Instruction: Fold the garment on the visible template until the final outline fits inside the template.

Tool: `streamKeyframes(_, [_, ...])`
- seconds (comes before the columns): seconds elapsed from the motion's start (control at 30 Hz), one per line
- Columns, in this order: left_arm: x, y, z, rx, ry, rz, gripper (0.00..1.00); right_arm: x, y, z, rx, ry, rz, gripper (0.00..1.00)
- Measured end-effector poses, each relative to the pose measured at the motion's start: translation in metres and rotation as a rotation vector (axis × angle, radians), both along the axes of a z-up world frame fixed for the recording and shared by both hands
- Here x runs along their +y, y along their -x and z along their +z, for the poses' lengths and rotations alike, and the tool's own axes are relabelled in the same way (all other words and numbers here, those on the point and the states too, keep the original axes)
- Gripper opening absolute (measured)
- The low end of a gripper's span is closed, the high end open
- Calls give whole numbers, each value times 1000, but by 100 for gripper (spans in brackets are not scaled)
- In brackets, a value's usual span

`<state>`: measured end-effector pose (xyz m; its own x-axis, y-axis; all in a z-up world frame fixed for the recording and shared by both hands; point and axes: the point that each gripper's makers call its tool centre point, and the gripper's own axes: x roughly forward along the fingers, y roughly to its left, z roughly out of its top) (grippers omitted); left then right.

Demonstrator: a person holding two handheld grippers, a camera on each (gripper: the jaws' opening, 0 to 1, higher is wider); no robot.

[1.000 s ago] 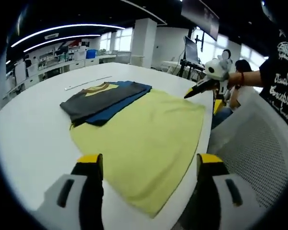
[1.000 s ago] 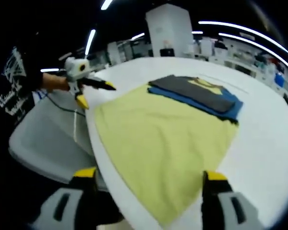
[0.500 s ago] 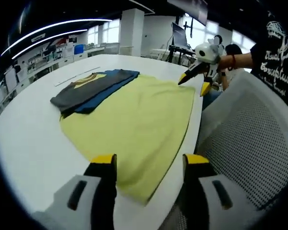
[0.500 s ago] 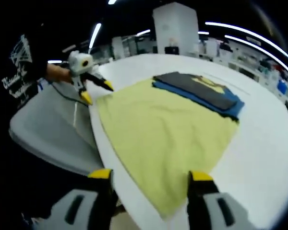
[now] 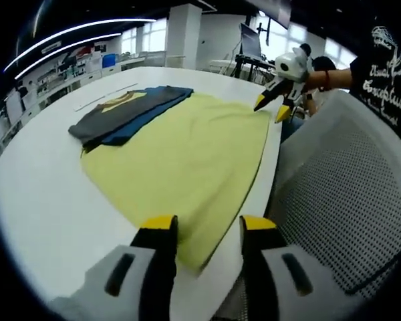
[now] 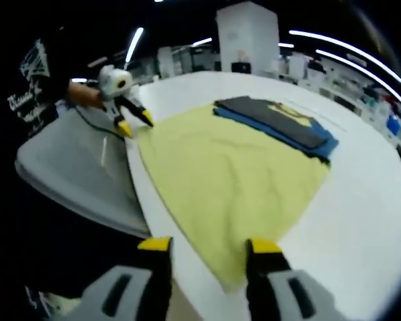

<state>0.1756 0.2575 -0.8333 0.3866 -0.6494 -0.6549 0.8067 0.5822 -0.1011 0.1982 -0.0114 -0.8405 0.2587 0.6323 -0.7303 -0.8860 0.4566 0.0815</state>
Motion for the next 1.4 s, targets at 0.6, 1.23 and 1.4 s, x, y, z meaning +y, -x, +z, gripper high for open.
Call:
streamKeyframes(0.6, [10,5,-9,8,-67,-41,27,-16,1,-8,-19,91,43,26])
streamKeyframes(1.23, [19,5,-12,-49,-139,-96,18,-18,-2,-9,-62,123,87,14])
streamKeyframes(1.4, [22,4,-13,-45,-140,-86,7,-19,-5,-9,-75,123,87,6])
